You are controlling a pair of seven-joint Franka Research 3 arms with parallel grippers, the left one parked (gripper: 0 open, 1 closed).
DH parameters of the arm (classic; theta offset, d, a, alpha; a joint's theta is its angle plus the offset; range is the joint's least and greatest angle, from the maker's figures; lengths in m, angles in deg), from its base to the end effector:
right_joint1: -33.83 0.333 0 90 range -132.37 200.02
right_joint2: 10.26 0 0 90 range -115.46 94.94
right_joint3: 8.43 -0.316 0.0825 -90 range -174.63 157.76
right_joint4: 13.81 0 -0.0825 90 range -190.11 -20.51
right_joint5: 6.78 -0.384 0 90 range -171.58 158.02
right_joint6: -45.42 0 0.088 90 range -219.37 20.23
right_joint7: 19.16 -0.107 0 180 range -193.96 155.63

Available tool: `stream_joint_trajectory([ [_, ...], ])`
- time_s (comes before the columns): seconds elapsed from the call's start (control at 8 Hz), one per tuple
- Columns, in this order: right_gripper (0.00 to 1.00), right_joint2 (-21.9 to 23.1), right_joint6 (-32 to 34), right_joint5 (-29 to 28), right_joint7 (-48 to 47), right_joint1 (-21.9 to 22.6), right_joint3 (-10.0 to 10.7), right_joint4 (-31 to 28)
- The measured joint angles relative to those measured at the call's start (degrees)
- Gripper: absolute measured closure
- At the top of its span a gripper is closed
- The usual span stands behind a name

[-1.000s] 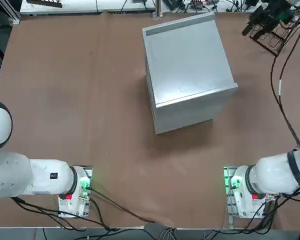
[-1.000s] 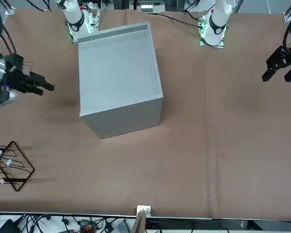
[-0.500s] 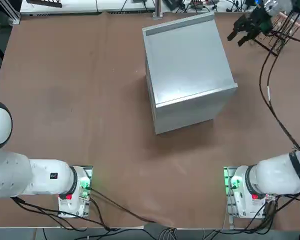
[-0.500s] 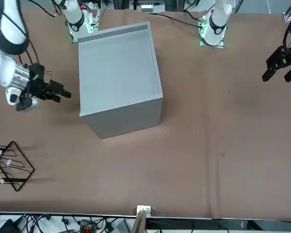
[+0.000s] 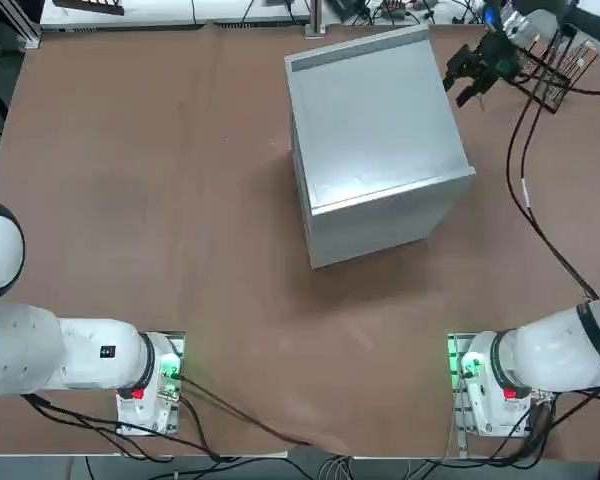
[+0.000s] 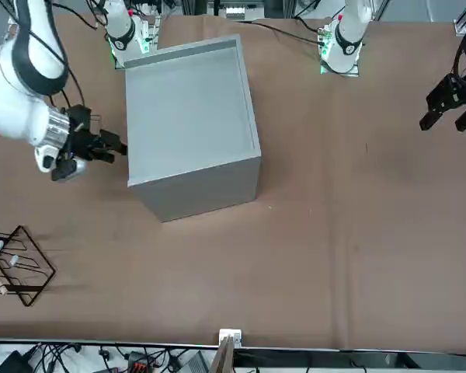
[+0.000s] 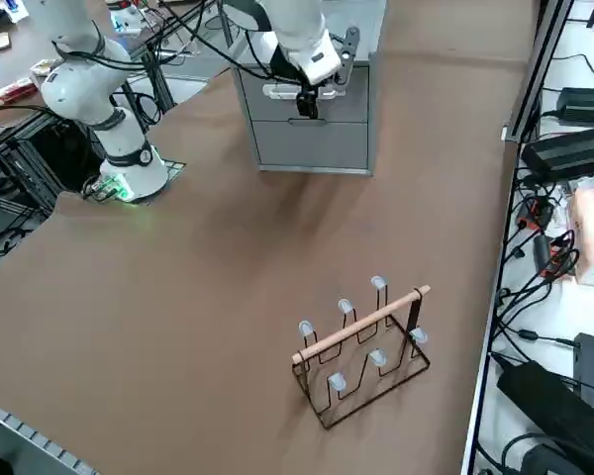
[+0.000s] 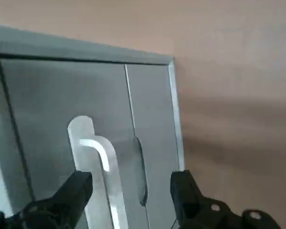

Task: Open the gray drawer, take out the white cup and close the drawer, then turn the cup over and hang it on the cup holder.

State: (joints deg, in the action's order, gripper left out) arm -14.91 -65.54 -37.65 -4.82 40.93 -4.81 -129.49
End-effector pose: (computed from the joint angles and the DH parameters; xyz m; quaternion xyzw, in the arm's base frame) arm 0.5520 0.0692 0.4069 -0.9676 -0.0350 0.0556 0.2438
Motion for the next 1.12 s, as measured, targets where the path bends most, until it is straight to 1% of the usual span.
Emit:
stream_joint_trajectory([
  [0.5,0.0,-0.49,0.0,0.23,0.17,0.53,0.03,-1.98],
  [0.88,0.0,-0.66,0.04,3.44,0.52,0.89,-0.09,-1.76],
  [1.12,0.0,-0.66,0.09,4.74,2.81,-0.29,0.1,-1.56],
])
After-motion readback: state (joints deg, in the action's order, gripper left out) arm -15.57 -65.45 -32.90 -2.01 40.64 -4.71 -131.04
